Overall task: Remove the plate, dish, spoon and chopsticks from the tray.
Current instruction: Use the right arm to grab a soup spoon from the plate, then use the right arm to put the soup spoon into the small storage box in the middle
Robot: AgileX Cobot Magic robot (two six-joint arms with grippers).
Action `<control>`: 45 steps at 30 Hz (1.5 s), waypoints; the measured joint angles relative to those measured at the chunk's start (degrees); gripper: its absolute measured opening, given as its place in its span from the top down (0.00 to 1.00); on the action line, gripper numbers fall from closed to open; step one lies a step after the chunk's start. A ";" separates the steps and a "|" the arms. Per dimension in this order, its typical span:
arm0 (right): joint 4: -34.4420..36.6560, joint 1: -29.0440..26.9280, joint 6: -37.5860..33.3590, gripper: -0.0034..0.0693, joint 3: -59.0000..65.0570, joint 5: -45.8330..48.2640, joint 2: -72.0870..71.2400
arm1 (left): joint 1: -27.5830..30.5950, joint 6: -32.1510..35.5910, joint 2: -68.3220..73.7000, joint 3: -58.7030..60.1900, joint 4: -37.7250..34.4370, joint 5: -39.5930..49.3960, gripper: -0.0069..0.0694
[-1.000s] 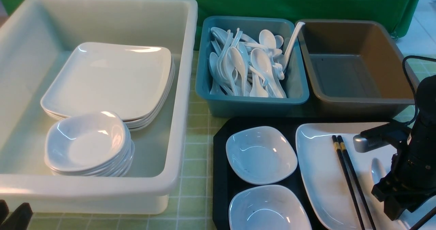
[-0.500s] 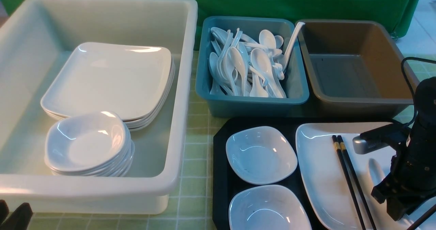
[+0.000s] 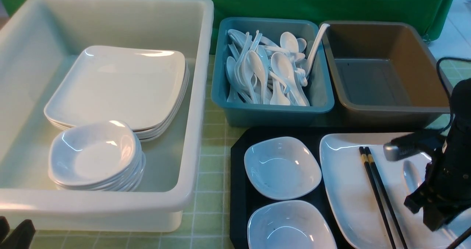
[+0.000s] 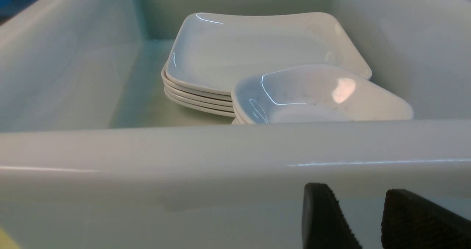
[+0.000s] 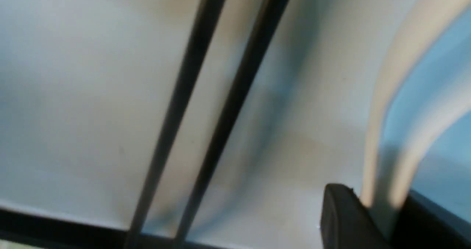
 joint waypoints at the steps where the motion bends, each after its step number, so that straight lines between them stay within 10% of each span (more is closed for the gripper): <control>1: 0.00 0.00 0.10 0.81 -0.64 0.00 -0.31 | 0.00 0.00 0.00 0.00 0.00 0.00 0.62; 10: 7.04 1.45 1.29 0.81 -26.23 -1.06 -2.84 | 0.00 0.00 0.00 0.00 0.00 0.00 0.62; 27: 11.07 12.47 2.29 0.80 -74.22 -14.14 38.66 | 0.00 0.01 0.00 0.00 0.00 0.00 0.62; 38: 10.70 12.47 2.54 0.44 -77.58 -10.90 41.44 | 0.00 0.01 0.00 0.00 0.00 0.00 0.62; 45: 9.15 10.75 -1.54 0.67 -84.56 7.00 33.44 | 0.00 -0.05 0.00 0.00 0.00 0.00 0.62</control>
